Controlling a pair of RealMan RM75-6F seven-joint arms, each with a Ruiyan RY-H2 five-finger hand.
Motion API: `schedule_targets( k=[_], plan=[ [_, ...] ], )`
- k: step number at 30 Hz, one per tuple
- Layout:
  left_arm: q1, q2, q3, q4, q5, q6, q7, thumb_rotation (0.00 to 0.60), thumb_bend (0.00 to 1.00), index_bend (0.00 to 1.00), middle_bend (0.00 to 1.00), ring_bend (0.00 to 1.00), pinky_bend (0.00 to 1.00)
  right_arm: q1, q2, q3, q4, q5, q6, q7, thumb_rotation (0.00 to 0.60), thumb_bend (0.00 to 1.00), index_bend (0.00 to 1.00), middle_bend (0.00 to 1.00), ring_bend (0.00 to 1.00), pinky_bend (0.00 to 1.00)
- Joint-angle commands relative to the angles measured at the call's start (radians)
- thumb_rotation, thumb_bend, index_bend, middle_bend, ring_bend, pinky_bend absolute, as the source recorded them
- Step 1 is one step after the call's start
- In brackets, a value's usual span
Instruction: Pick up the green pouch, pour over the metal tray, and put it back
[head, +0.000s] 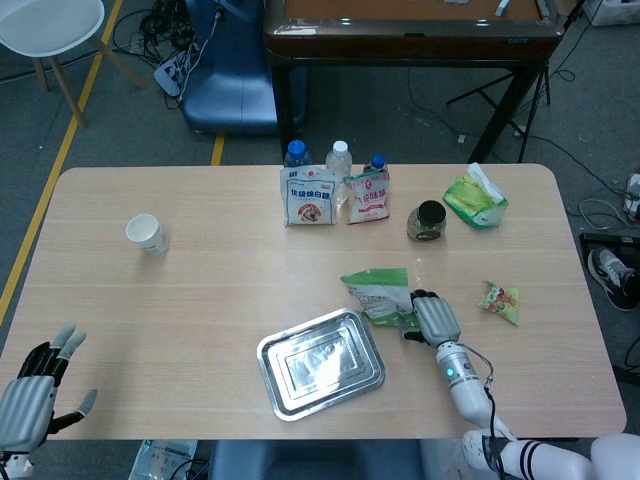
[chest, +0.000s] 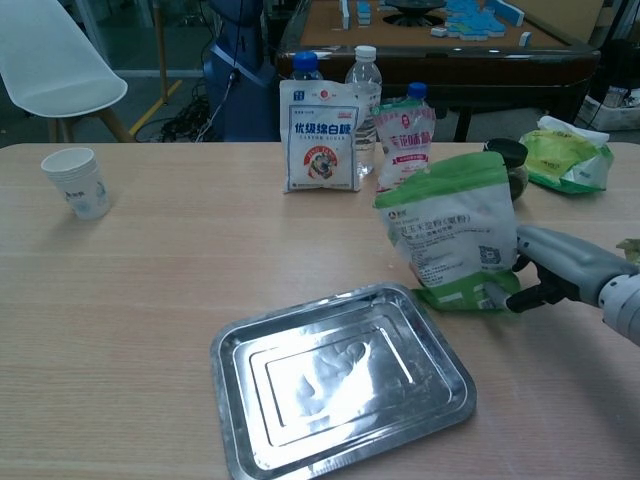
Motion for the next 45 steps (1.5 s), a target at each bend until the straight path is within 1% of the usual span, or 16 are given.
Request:
schedule_targets(
  k=[1,5,10,12,14,21,24,26,28,31,36,37,39,42,45],
  plan=[
    [-0.001,-0.001,0.001,0.001,0.000,-0.002,0.001,0.600,0.28,0.10,0.03,0.12,0.06,0.004,-0.004,0.001,0.015,-0.016,0.009,0.003,0.600,0.60,0.42,0.41,0.27,0.27],
    [-0.005,-0.002,0.002,-0.002,0.001,-0.011,0.006,0.600,0.28,0.10,0.03,0.12,0.06,0.010,-0.012,-0.005,0.048,-0.042,0.012,0.013,0.600,0.65,0.50,0.46,0.33,0.33],
    [-0.005,-0.002,0.004,-0.003,-0.002,-0.016,0.012,0.600,0.28,0.11,0.02,0.12,0.06,0.005,-0.027,-0.021,0.091,-0.083,0.034,0.036,0.600,0.66,0.56,0.51,0.39,0.38],
    [-0.005,-0.002,0.004,-0.004,-0.004,-0.017,0.014,0.600,0.28,0.11,0.02,0.12,0.06,0.000,-0.038,-0.025,0.113,-0.101,0.049,0.061,0.600,0.66,0.58,0.53,0.40,0.40],
    [-0.006,-0.002,0.004,-0.006,-0.003,-0.019,0.018,0.600,0.28,0.11,0.02,0.12,0.06,-0.007,-0.057,-0.032,0.156,-0.138,0.080,0.112,0.600,0.66,0.60,0.54,0.42,0.42],
    [-0.012,0.001,0.000,-0.016,-0.005,-0.026,0.036,0.600,0.28,0.11,0.02,0.12,0.06,-0.005,-0.111,-0.062,0.310,-0.267,0.184,0.265,0.600,0.66,0.64,0.57,0.45,0.44],
    [-0.014,0.002,-0.001,-0.019,-0.005,-0.028,0.044,0.600,0.28,0.11,0.02,0.12,0.06,0.005,-0.118,-0.073,0.347,-0.315,0.221,0.314,0.600,0.66,0.64,0.58,0.46,0.44],
    [-0.015,0.003,-0.002,-0.023,-0.005,-0.028,0.049,0.600,0.28,0.11,0.02,0.12,0.06,0.014,-0.108,-0.081,0.347,-0.346,0.239,0.333,0.600,0.66,0.64,0.58,0.46,0.44],
    [-0.016,0.006,-0.002,-0.026,-0.004,-0.028,0.053,0.600,0.28,0.11,0.02,0.12,0.06,0.027,-0.085,-0.092,0.326,-0.373,0.244,0.338,0.600,0.66,0.64,0.58,0.46,0.44],
    [-0.017,0.012,-0.003,-0.033,-0.002,-0.026,0.059,0.600,0.28,0.11,0.02,0.12,0.06,0.055,-0.014,-0.108,0.248,-0.411,0.226,0.324,0.600,0.66,0.65,0.59,0.47,0.45],
    [-0.016,0.017,0.000,-0.042,0.002,-0.025,0.066,0.600,0.28,0.11,0.02,0.12,0.06,0.116,0.126,-0.113,0.083,-0.458,0.171,0.214,0.600,0.68,0.67,0.60,0.48,0.46],
    [-0.016,0.017,0.000,-0.042,0.003,-0.025,0.066,0.600,0.28,0.11,0.02,0.12,0.06,0.122,0.141,-0.113,0.062,-0.458,0.159,0.200,0.600,0.68,0.67,0.61,0.49,0.46],
    [-0.017,0.019,0.001,-0.046,0.006,-0.025,0.069,0.600,0.28,0.11,0.02,0.12,0.06,0.155,0.198,-0.109,-0.006,-0.465,0.113,0.138,0.600,0.69,0.67,0.61,0.50,0.46],
    [-0.015,0.021,0.002,-0.050,0.011,-0.020,0.069,0.600,0.28,0.11,0.02,0.12,0.06,0.222,0.289,-0.104,-0.108,-0.474,0.006,0.042,0.600,0.69,0.68,0.62,0.51,0.47],
    [-0.014,0.025,0.003,-0.053,0.013,-0.017,0.070,0.600,0.28,0.11,0.02,0.12,0.06,0.268,0.344,-0.098,-0.177,-0.465,-0.079,-0.042,0.600,0.69,0.69,0.63,0.51,0.48]
  ],
)
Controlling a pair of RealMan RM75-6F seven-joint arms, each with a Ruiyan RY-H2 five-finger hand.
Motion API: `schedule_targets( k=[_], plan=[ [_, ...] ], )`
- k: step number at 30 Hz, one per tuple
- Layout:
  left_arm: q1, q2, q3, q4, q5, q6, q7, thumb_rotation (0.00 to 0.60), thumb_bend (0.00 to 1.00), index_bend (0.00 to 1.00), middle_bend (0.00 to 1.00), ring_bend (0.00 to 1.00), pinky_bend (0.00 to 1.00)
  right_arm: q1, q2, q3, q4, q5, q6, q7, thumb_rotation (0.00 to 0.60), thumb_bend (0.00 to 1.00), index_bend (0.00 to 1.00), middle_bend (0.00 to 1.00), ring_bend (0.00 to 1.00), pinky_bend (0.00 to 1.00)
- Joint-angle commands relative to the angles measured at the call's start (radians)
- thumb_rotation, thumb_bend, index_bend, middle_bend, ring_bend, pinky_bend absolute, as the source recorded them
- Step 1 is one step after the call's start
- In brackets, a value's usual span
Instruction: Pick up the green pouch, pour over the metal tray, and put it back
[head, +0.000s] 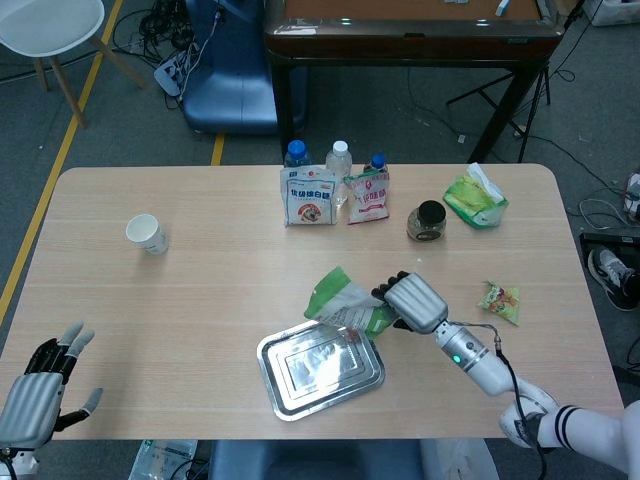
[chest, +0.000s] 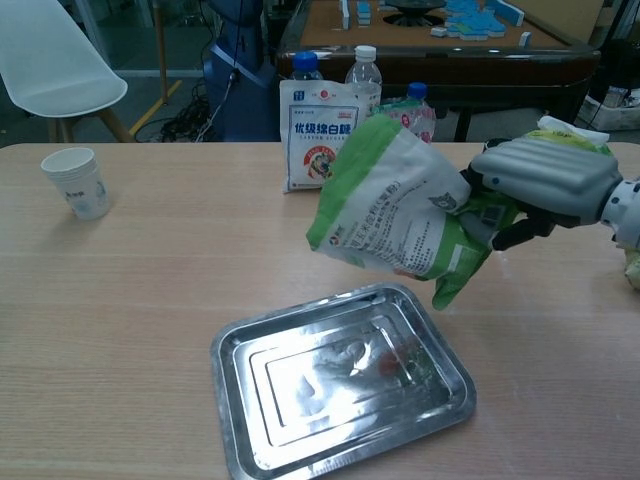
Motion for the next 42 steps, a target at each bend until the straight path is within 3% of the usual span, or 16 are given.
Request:
schedule_targets(
  k=[1,11,21,27,35,42],
  plan=[
    [0.001,0.002,0.001,-0.002,0.001,0.002,0.000,0.600,0.28,0.11,0.02,0.12,0.06,0.085,0.082,0.008,-0.112,-0.001,-0.129,-0.130,0.600,0.69,0.69,0.63,0.51,0.48],
    [0.010,0.010,0.005,-0.004,0.007,0.015,-0.003,0.600,0.28,0.11,0.02,0.12,0.06,0.190,0.151,0.013,-0.211,0.015,-0.301,-0.360,0.600,0.69,0.70,0.63,0.52,0.48],
    [0.014,0.014,0.006,-0.008,0.012,0.023,-0.004,0.600,0.28,0.11,0.02,0.12,0.05,0.249,0.170,-0.006,-0.224,-0.036,-0.352,-0.519,0.600,0.69,0.72,0.64,0.52,0.48],
    [0.018,0.016,0.008,-0.005,0.010,0.025,-0.007,0.600,0.28,0.11,0.02,0.12,0.05,0.241,0.158,0.001,-0.222,-0.024,-0.318,-0.544,0.600,0.69,0.72,0.64,0.52,0.48],
    [0.017,0.014,0.009,0.000,0.011,0.020,-0.013,0.600,0.28,0.11,0.02,0.12,0.05,0.229,0.136,-0.026,-0.199,0.026,-0.360,-0.613,0.600,0.69,0.72,0.64,0.52,0.48],
    [0.020,0.016,0.003,0.001,0.010,0.030,-0.018,0.600,0.28,0.11,0.02,0.12,0.05,0.218,0.149,0.007,-0.226,0.051,-0.296,-0.612,0.600,0.69,0.72,0.64,0.52,0.48]
  ],
)
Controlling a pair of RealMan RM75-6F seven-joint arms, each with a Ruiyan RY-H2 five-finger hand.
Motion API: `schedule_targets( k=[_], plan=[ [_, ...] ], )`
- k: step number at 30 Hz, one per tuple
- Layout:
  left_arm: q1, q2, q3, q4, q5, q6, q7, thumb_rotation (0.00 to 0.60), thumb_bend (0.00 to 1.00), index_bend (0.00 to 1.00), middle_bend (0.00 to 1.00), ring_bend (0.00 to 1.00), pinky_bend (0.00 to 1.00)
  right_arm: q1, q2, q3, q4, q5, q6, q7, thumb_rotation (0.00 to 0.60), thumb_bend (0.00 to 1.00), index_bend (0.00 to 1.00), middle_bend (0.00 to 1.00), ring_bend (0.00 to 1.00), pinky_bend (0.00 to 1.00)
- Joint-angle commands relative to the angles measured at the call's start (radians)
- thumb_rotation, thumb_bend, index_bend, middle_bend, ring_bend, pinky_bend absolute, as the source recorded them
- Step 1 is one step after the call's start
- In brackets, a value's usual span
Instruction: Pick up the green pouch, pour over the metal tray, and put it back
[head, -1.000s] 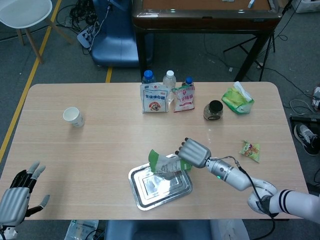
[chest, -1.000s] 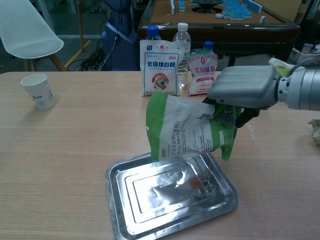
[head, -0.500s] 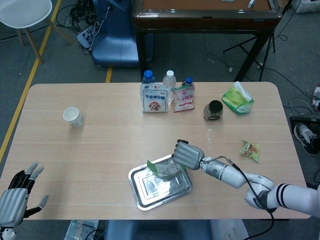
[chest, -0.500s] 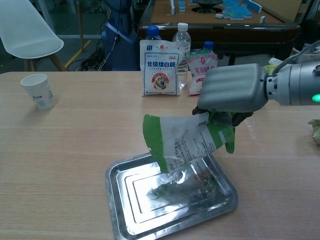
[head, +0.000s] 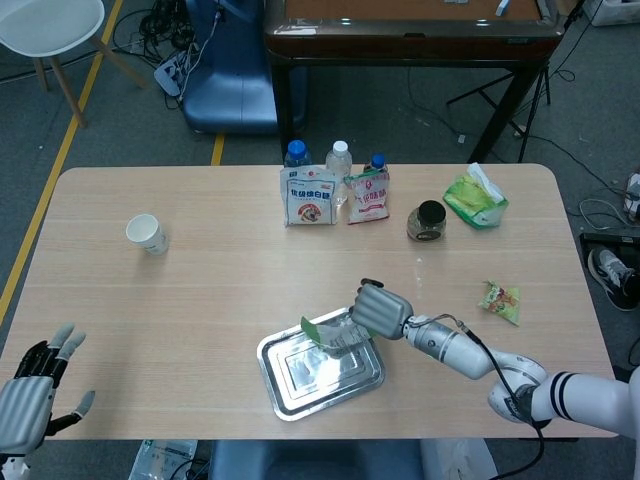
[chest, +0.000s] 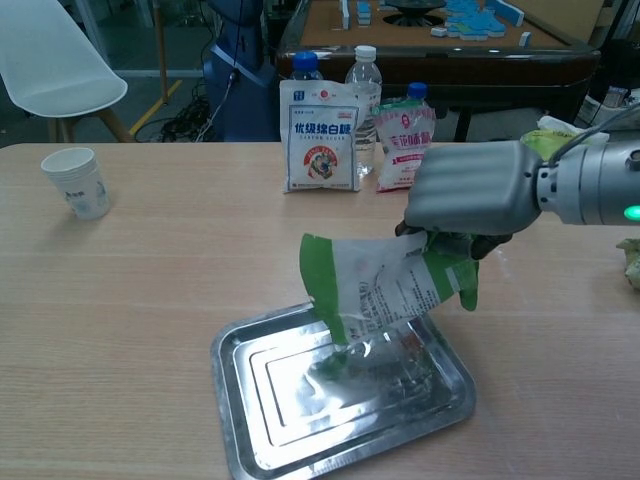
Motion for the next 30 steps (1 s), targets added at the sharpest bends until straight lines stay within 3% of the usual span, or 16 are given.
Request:
schedule_targets(
  k=[1,13,21,30],
  plan=[
    [0.001,-0.003,0.000,0.002,0.000,-0.001,-0.001,0.600,0.28,0.11,0.02,0.12,0.05,-0.005,0.011,0.016,-0.018,0.007,0.030,0.005,0.600,0.69,0.72,0.64,0.52,0.48],
    [0.002,-0.008,0.005,0.011,-0.001,-0.009,-0.007,0.600,0.28,0.11,0.02,0.12,0.05,0.008,-0.055,-0.037,0.032,0.039,-0.051,-0.055,0.600,0.69,0.73,0.65,0.52,0.48],
    [0.002,-0.011,0.003,0.016,-0.004,-0.009,-0.011,0.600,0.28,0.11,0.02,0.12,0.05,-0.024,-0.034,-0.004,0.011,0.007,0.095,0.000,0.600,0.69,0.78,0.74,0.62,0.51],
    [0.002,-0.015,0.004,0.023,-0.008,-0.015,-0.013,0.600,0.28,0.11,0.02,0.12,0.05,-0.037,-0.061,-0.031,0.068,-0.045,0.138,0.079,0.600,0.69,0.80,0.82,0.70,0.56]
  ],
)
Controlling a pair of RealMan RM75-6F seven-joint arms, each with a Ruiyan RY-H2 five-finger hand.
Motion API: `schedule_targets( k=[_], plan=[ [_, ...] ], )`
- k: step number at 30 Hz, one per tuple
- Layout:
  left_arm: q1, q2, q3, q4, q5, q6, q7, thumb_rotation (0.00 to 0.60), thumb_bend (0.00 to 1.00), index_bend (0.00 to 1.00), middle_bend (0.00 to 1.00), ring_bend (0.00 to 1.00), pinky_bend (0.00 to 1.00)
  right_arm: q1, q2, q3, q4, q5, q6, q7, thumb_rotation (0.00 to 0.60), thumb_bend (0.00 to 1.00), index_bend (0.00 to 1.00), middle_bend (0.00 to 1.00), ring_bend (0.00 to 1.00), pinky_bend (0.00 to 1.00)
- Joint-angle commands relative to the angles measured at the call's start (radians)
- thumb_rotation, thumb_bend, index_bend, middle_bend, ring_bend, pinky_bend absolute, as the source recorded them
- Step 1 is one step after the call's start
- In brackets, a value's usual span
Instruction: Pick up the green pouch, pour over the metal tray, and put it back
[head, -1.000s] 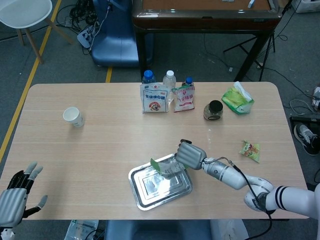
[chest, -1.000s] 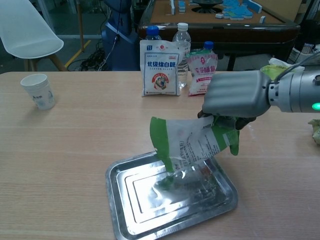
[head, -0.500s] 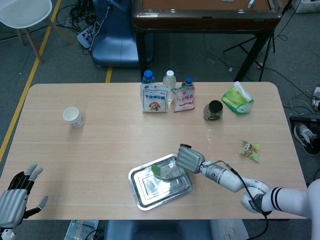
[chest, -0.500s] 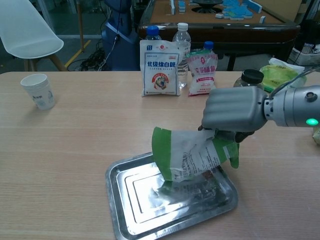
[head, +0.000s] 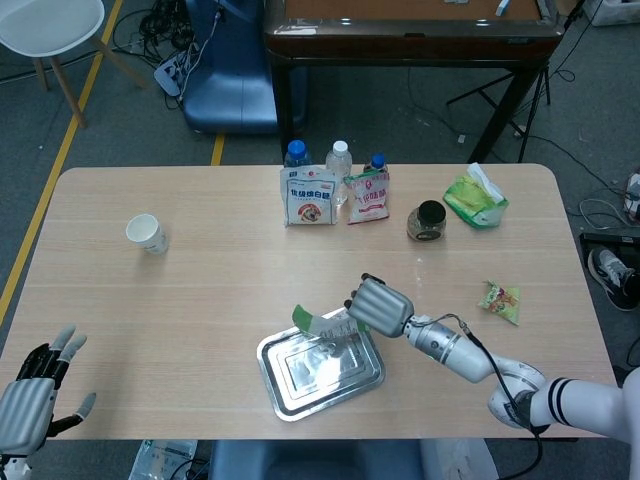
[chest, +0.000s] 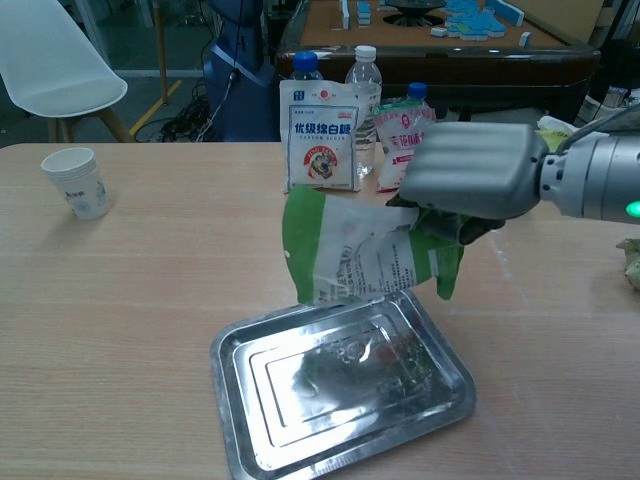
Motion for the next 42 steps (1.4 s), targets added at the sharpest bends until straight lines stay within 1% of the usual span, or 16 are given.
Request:
schedule_targets(
  k=[1,7,10,14,20,23,29,32,38,42],
  plan=[
    [0.000,-0.001,0.000,0.001,0.000,0.001,0.000,0.600,0.28,0.11,0.02,0.12,0.05,-0.001,-0.016,-0.012,0.022,-0.012,-0.006,0.016,0.600,0.69,0.80,0.82,0.70,0.56],
    [0.001,-0.004,0.000,0.003,-0.004,-0.002,0.001,0.600,0.28,0.11,0.02,0.12,0.05,-0.016,-0.036,-0.027,0.051,-0.024,0.018,0.062,0.600,0.69,0.80,0.82,0.70,0.56],
    [-0.001,-0.007,0.000,0.001,-0.003,-0.005,0.002,0.600,0.28,0.11,0.02,0.12,0.05,-0.036,-0.052,-0.039,0.071,-0.041,0.058,0.108,0.600,0.69,0.80,0.82,0.70,0.56],
    [-0.002,-0.009,0.001,0.000,0.000,-0.007,0.005,0.600,0.28,0.11,0.02,0.12,0.05,-0.074,-0.084,-0.056,0.131,-0.070,0.139,0.184,0.600,0.69,0.80,0.82,0.70,0.56],
    [-0.003,-0.012,0.000,-0.003,0.004,-0.004,0.007,0.600,0.28,0.11,0.02,0.12,0.05,-0.153,-0.165,-0.078,0.284,-0.105,0.294,0.347,0.600,0.69,0.80,0.80,0.70,0.56],
    [-0.004,-0.014,0.002,-0.008,0.006,-0.007,0.012,0.600,0.28,0.11,0.02,0.12,0.05,-0.200,-0.225,-0.081,0.389,-0.111,0.383,0.458,0.600,0.68,0.80,0.79,0.70,0.56],
    [-0.008,-0.012,0.002,-0.021,0.011,-0.010,0.025,0.600,0.28,0.11,0.02,0.12,0.05,-0.270,-0.337,-0.081,0.594,-0.103,0.495,0.652,0.600,0.67,0.80,0.77,0.68,0.56],
    [-0.010,-0.013,0.003,-0.029,0.014,-0.014,0.034,0.600,0.28,0.11,0.02,0.12,0.05,-0.301,-0.392,-0.078,0.693,-0.092,0.531,0.740,0.600,0.66,0.80,0.75,0.66,0.56],
    [-0.015,-0.016,0.006,-0.041,0.016,-0.025,0.048,0.600,0.28,0.11,0.02,0.12,0.05,-0.340,-0.486,-0.077,0.869,-0.075,0.558,0.890,0.600,0.65,0.80,0.74,0.63,0.56],
    [-0.016,-0.017,0.006,-0.046,0.016,-0.028,0.054,0.600,0.28,0.11,0.02,0.12,0.05,-0.358,-0.541,-0.071,0.965,-0.065,0.571,0.956,0.600,0.65,0.80,0.73,0.61,0.56]
  ],
)
